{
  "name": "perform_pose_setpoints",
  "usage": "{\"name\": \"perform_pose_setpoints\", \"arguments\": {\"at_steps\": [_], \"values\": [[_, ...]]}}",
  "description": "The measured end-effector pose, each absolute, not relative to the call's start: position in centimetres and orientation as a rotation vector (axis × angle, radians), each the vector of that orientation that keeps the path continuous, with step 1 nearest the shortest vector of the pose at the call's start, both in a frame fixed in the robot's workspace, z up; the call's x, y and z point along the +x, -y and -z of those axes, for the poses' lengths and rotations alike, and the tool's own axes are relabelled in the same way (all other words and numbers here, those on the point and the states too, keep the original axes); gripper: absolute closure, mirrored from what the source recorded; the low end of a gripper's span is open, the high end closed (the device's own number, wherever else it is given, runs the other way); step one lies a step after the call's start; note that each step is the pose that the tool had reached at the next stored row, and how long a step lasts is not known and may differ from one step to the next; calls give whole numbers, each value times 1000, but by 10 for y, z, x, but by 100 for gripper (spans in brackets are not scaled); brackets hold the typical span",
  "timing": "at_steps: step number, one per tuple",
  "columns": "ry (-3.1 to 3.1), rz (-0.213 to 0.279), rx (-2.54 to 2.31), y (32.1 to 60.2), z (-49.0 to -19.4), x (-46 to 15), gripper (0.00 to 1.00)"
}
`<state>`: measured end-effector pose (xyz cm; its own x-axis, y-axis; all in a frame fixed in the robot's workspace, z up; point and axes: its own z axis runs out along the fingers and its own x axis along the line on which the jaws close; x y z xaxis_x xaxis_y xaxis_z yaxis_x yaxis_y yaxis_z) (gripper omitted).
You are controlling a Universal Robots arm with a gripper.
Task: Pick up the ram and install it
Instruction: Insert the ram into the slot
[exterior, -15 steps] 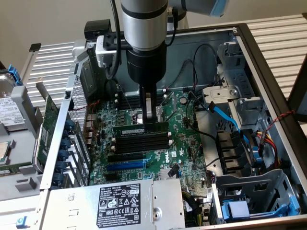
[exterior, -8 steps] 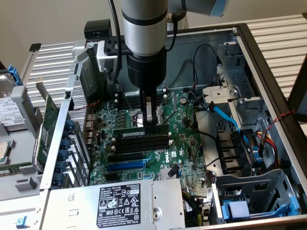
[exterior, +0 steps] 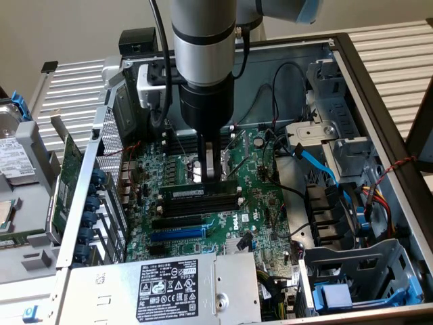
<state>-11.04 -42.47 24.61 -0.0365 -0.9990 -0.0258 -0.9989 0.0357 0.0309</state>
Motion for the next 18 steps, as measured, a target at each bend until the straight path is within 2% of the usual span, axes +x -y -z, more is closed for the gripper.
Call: {"name": "perform_pose_setpoints", "arguments": {"at_steps": [18], "values": [[2261,41,2197,424,-242,-113,88]]}}
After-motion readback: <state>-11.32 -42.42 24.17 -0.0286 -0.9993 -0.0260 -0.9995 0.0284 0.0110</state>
